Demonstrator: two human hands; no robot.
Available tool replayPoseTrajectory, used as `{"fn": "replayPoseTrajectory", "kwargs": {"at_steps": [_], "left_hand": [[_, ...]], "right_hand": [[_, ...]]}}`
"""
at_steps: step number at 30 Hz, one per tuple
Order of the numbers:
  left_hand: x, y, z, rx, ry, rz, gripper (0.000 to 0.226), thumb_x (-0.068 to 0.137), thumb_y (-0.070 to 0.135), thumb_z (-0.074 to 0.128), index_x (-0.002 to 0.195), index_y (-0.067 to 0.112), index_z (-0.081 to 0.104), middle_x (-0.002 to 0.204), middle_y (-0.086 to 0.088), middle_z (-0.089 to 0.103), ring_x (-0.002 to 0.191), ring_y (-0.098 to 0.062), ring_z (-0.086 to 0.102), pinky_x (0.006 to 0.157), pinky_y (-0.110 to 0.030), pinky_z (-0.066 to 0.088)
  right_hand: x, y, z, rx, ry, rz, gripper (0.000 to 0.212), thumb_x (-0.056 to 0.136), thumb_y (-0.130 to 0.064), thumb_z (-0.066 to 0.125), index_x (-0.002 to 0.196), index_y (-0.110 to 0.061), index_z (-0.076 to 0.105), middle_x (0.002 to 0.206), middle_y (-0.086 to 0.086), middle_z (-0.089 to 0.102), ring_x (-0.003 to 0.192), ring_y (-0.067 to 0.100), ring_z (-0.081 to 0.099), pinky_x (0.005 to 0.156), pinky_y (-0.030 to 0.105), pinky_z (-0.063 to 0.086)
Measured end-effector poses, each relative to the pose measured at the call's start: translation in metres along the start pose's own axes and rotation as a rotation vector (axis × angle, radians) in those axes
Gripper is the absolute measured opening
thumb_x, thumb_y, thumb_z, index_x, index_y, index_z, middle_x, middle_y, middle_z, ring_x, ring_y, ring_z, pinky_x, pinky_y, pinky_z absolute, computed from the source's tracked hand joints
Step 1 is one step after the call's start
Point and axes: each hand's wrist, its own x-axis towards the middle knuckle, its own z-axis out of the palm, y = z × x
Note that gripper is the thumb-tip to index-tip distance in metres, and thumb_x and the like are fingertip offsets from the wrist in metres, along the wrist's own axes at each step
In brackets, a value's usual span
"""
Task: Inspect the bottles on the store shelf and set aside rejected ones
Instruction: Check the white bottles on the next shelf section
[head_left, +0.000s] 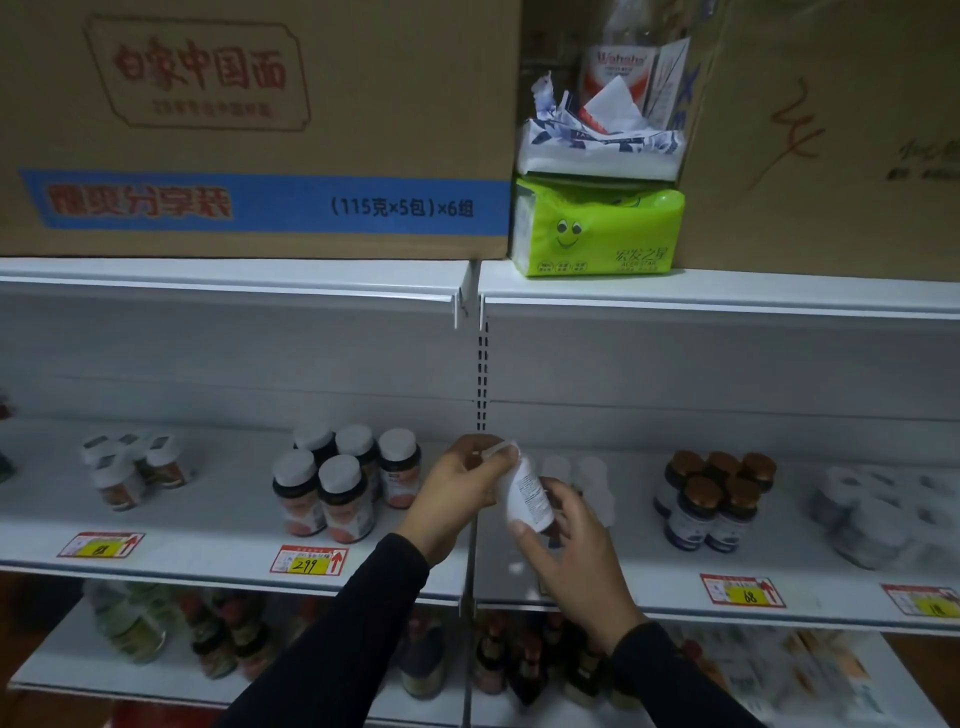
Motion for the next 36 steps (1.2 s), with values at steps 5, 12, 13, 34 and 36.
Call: {"fn": "replayPoseTrajectory", "kwargs": {"at_steps": [5,12,13,34,36], "left_hand": [[0.002,0.000,-0.001,-0.018,0.048,-0.025,0.030,0.091,0.022,0.067,0.115,0.006,0.058,0.111,-0.016,0.066,0.098,-0.024,0.067,0.082,-0.034,0.057],[0.005,-0.005,-0.003,0.052,0.050,-0.026,0.027,0.091,0.029,0.066,0.114,0.015,0.061,0.110,-0.009,0.068,0.104,-0.024,0.066,0.091,-0.043,0.054],[0.007,-0.004,-0.004,0.052,0.045,-0.026,0.028,0.092,0.026,0.065,0.117,0.014,0.061,0.112,-0.009,0.068,0.105,-0.023,0.066,0.091,-0.041,0.055],[0.019,0.001,-0.007,0.071,0.051,0.003,0.020,0.093,0.019,0.063,0.112,0.015,0.063,0.104,-0.007,0.068,0.085,-0.016,0.065,0.083,-0.036,0.054],[0.020,0.001,-0.008,0.087,0.038,0.015,0.019,0.093,0.016,0.062,0.112,0.016,0.064,0.103,-0.005,0.069,0.085,-0.013,0.064,0.080,-0.032,0.052]], "right_hand": [[0.003,0.002,0.002,0.011,0.030,0.008,0.057,0.081,-0.049,0.069,0.130,-0.046,0.041,0.132,-0.016,0.044,0.118,0.006,0.054,0.098,0.037,0.052],[0.006,0.000,0.003,0.089,0.018,0.011,0.042,0.086,-0.045,0.066,0.119,-0.056,0.043,0.128,-0.015,0.054,0.113,0.011,0.060,0.089,0.029,0.055],[0.006,-0.001,0.002,0.120,0.013,0.019,0.038,0.091,-0.037,0.064,0.120,-0.051,0.045,0.127,-0.013,0.057,0.110,0.007,0.061,0.085,0.023,0.054],[0.010,-0.003,0.006,0.317,0.014,0.098,0.029,0.094,-0.042,0.057,0.121,-0.032,0.056,0.113,-0.013,0.068,0.106,0.011,0.066,0.092,0.035,0.054],[0.011,-0.002,0.005,0.346,0.008,0.124,0.028,0.095,-0.043,0.055,0.120,-0.031,0.058,0.111,-0.011,0.069,0.106,0.013,0.066,0.093,0.036,0.054]]}}
